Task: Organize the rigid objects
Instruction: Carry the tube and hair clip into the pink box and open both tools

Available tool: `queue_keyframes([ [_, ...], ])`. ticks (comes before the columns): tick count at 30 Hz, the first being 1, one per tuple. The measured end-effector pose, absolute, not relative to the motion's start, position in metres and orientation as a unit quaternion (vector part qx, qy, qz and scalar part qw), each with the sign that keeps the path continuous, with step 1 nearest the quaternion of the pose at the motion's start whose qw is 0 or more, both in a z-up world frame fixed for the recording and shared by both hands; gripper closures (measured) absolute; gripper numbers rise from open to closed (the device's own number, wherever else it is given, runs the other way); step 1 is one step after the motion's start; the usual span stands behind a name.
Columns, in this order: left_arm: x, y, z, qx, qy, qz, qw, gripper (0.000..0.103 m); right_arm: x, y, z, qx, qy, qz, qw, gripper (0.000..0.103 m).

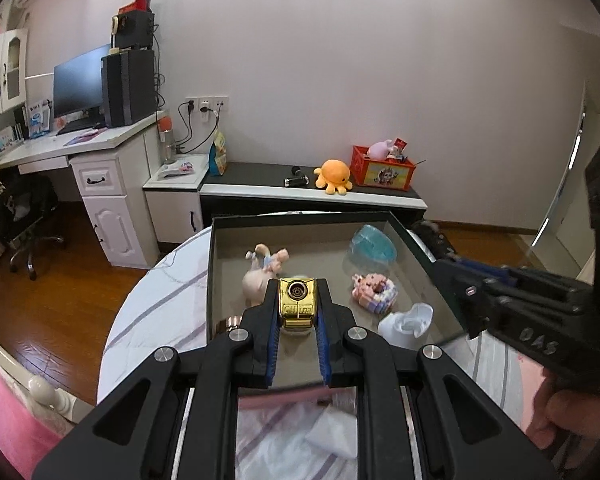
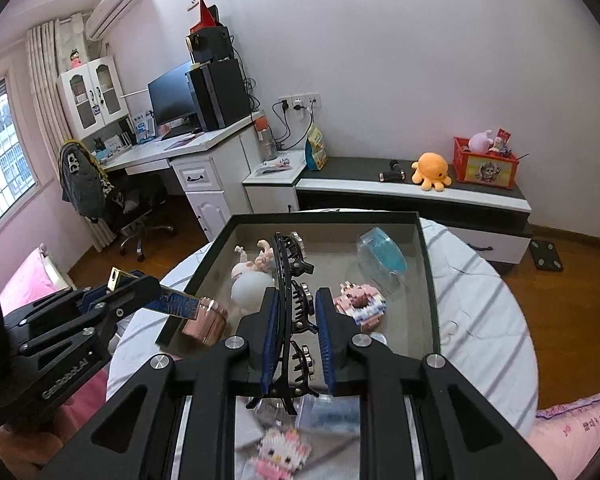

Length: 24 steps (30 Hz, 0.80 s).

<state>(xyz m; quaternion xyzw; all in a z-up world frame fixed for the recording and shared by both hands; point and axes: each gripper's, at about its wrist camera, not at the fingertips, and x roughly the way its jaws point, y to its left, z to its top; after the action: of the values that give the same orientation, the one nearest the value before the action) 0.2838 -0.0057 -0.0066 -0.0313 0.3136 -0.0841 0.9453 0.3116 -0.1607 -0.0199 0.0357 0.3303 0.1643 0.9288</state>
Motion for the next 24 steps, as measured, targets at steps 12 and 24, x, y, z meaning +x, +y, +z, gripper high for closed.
queue_keyframes([
  [12, 0.338, -0.015, -0.067, -0.048, 0.383, -0.092, 0.918, 0.087, 0.363, -0.150, -0.078, 0.048, 0.407, 0.173, 0.895, 0.084],
  [24, 0.313, 0.011, -0.051, -0.061, 0.329, -0.033, 0.942, 0.000, 0.358, -0.159, -0.086, 0.065, 0.410, 0.155, 0.896, 0.018],
])
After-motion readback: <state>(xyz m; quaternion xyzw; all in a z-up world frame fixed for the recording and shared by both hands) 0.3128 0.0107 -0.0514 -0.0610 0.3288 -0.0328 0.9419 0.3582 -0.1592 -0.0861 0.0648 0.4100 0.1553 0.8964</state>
